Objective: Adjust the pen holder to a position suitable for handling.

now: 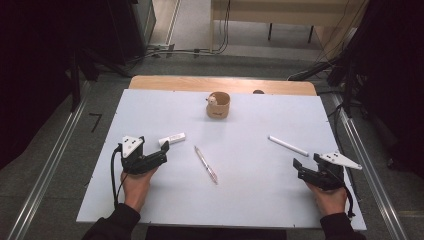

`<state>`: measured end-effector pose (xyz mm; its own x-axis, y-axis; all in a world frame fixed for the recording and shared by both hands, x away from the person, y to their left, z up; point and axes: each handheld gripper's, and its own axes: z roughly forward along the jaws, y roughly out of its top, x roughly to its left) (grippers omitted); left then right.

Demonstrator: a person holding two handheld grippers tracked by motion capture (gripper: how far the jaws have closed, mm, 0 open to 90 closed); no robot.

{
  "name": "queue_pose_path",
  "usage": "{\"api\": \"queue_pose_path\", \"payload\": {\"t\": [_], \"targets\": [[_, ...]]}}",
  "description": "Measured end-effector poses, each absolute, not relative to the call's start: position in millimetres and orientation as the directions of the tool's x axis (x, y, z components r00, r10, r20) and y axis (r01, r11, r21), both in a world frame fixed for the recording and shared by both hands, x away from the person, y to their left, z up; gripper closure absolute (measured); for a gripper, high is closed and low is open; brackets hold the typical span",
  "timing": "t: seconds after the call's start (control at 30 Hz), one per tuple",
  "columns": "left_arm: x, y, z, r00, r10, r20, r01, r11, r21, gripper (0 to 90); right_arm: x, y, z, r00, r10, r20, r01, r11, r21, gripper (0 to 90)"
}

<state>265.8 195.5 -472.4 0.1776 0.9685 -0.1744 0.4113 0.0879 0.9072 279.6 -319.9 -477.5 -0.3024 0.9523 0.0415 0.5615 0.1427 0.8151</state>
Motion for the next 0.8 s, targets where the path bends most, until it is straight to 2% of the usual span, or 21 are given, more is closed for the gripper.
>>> {"api": "queue_pose_path", "payload": {"t": [0.8], "targets": [[309,157,-469,0.213,0.961,-0.174,0.425,0.069,0.903,12.6,280,-319,-478,-0.313,0.949,0.04,0.557,0.149,0.817,19.6]]}}
